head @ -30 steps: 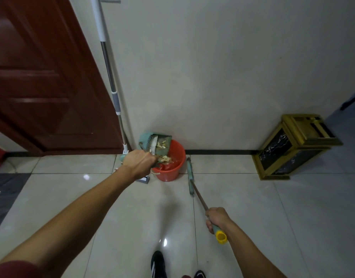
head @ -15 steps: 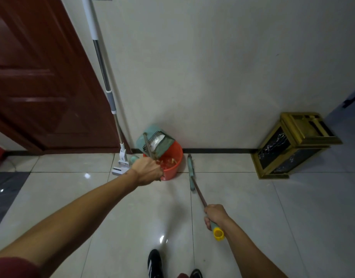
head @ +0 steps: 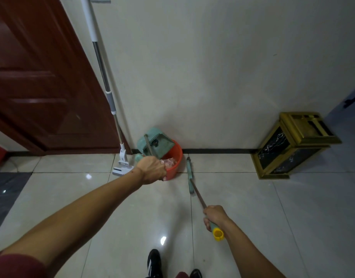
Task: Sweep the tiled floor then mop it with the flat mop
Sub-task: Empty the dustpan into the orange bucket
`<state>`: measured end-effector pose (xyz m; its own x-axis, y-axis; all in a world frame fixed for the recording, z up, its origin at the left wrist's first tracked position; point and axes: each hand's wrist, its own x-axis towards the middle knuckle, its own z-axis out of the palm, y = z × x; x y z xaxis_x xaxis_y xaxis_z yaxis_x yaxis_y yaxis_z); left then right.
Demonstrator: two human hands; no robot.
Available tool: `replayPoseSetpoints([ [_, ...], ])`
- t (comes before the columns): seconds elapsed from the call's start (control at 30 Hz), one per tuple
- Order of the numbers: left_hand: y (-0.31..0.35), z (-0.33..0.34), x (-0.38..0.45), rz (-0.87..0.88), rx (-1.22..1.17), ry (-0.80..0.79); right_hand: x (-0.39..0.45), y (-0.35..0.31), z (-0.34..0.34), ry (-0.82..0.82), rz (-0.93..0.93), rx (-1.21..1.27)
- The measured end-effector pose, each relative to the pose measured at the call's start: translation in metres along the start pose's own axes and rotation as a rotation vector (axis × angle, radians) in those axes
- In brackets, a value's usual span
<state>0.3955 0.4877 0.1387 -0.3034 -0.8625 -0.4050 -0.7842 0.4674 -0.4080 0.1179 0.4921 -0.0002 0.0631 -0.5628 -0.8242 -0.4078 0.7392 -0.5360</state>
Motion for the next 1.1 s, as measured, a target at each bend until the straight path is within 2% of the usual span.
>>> replayPoseSetpoints([
  [0.27, 0.027, -0.002, -0.008, 0.011, 0.032, 0.069, -0.008, 0.014, -0.002, -0.008, -0.031, -0.085],
  [0.4, 0.05, -0.001, -0.014, 0.019, 0.019, -0.028, -0.012, 0.024, -0.005, -0.024, -0.01, -0.096],
  [0.53, 0.053, -0.012, -0.023, -0.056, -0.038, -0.031, -0.018, 0.035, -0.008, -0.034, -0.004, -0.101],
  [0.63, 0.046, -0.026, -0.035, -0.179, -0.108, 0.005, -0.023, 0.045, -0.01, -0.046, -0.017, -0.095],
  [0.8, 0.044, -0.031, -0.073, -0.501, -0.328, 0.083, -0.033, 0.057, -0.002, -0.09, -0.053, -0.108],
  [1.1, 0.074, 0.013, -0.184, -0.87, -0.471, 0.182, -0.057, 0.071, 0.068, -0.135, -0.047, -0.145],
])
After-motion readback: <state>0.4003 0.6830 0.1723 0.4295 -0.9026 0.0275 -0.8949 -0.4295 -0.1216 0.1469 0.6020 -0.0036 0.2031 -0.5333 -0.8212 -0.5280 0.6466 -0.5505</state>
